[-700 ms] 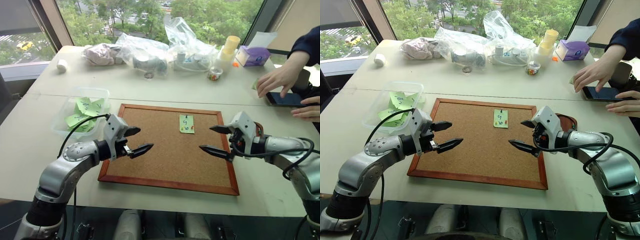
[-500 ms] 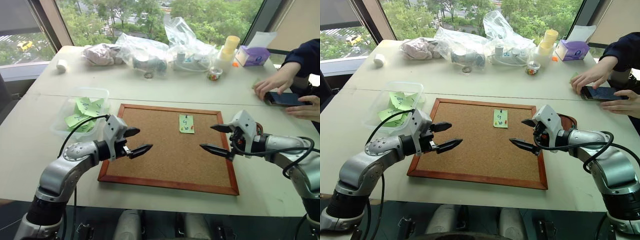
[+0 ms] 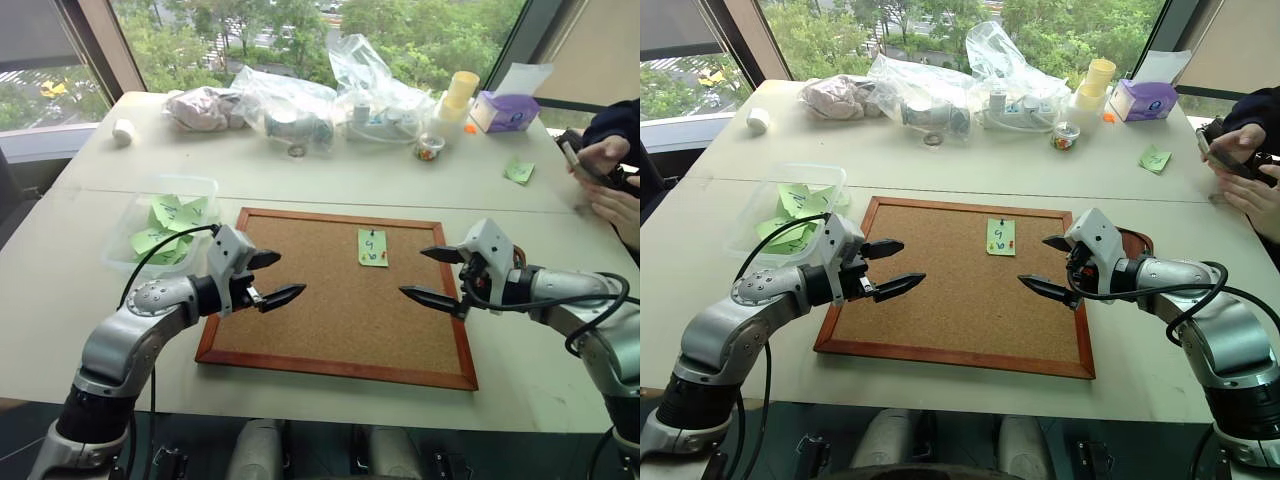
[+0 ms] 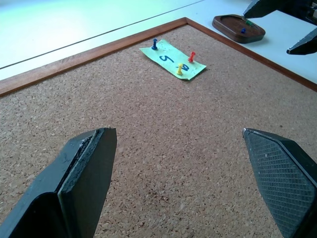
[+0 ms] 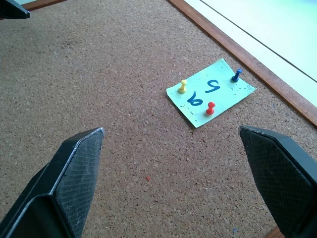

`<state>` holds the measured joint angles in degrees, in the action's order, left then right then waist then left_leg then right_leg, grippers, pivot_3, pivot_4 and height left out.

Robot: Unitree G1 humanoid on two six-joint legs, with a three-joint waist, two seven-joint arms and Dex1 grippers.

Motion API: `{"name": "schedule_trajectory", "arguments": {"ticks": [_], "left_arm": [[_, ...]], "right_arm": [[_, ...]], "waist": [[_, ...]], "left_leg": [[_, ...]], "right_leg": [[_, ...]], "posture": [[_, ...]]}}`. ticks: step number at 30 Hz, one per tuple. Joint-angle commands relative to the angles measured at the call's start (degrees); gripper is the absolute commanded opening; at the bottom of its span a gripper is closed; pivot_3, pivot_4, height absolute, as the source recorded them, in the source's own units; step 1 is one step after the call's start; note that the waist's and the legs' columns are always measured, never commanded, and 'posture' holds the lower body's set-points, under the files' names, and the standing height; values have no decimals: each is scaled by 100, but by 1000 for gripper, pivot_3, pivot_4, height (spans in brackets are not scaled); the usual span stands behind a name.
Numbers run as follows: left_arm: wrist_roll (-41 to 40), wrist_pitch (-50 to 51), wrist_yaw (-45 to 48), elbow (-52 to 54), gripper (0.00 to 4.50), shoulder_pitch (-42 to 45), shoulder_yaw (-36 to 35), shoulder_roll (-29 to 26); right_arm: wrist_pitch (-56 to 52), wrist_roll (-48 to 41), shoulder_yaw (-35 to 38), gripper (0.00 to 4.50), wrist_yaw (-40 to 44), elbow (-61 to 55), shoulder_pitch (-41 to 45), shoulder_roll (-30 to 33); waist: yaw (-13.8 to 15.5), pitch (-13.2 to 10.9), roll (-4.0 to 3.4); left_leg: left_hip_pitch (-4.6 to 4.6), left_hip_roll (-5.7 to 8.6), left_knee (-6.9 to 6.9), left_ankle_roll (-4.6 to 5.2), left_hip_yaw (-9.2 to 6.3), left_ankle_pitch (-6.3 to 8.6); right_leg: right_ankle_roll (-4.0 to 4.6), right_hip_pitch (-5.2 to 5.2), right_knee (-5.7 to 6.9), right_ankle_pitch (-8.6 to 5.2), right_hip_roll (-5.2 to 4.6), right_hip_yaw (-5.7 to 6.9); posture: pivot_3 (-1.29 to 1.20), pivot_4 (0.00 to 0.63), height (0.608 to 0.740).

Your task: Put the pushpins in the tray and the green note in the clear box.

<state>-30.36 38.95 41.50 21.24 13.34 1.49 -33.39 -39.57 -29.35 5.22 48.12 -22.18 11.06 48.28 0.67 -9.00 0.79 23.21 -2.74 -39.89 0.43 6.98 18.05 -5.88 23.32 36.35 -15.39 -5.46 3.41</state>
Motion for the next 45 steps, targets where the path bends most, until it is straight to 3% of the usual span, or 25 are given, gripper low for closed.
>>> {"name": "schedule_trajectory", "arguments": {"ticks": [1,6,8,12,16,17,29,38,42,44,45], "left_arm": [[79,-202,70,70,4459,92,60,32],[132,-300,144,5,4459,126,82,82],[186,-368,164,-66,3952,170,127,114],[427,-696,263,-293,2244,244,311,187],[657,-1002,332,-635,176,422,538,380],[753,-1135,363,-830,52,518,663,489],[1548,-2022,346,-2364,52,705,1161,1273],[1699,-2162,274,-2573,52,484,1152,1468],[1735,-2149,235,-2507,0,397,1143,1492],[1742,-2145,215,-2475,0,358,1135,1488],[1743,-2146,207,-2472,0,342,1129,1485]], "right_arm": [[94,22,100,4500,-5,-43,91,4],[108,39,83,4500,-4,-53,83,2],[125,60,55,4500,-5,-25,101,-17],[125,77,24,4500,-61,-11,166,-116],[129,154,-49,4500,-126,66,264,-228],[159,230,-111,4500,-208,136,337,-303],[124,1129,-766,4500,-1319,1447,1689,-1386],[271,1746,-1136,4500,-1840,2931,2494,-2233],[400,1886,-1186,3256,-1839,3165,2542,-2401],[389,1875,-1178,2260,-1778,3128,2525,-2443],[410,1906,-1191,2260,-1763,3145,2521,-2453]], "waist": [[2,0,0],[0,0,0],[1,0,0],[1,0,0],[1,0,0],[4,0,0],[-27,2,-4],[-5,19,-31],[-21,29,-48],[-34,36,-60],[-40,39,-65]], "left_leg": [[0,0,0,0,0,0],[0,0,0,0,0,0],[0,0,0,0,0,0],[0,2,-1,0,1,0],[0,2,-1,0,2,0],[1,2,-1,0,2,0],[4,-1,-10,0,30,0],[1,0,-12,0,32,0],[0,0,-12,0,33,0],[-1,0,-12,0,34,0],[-2,0,-11,0,34,0]], "right_leg": [[0,0,0,0,0,0],[0,0,0,0,0,0],[0,0,0,0,0,0],[0,0,0,0,0,0],[0,0,0,0,2,0],[0,0,0,0,1,0],[-1,10,12,1,6,-1],[-1,5,17,1,0,0],[-1,4,18,1,0,-1],[-1,4,18,1,0,-1],[-1,4,19,1,0,-1]], "posture": [[0,150,740],[0,150,740],[0,150,740],[0,150,740],[0,150,740],[0,150,740],[0,150,740],[0,150,740],[0,150,740],[0,150,740],[0,150,740]]}}
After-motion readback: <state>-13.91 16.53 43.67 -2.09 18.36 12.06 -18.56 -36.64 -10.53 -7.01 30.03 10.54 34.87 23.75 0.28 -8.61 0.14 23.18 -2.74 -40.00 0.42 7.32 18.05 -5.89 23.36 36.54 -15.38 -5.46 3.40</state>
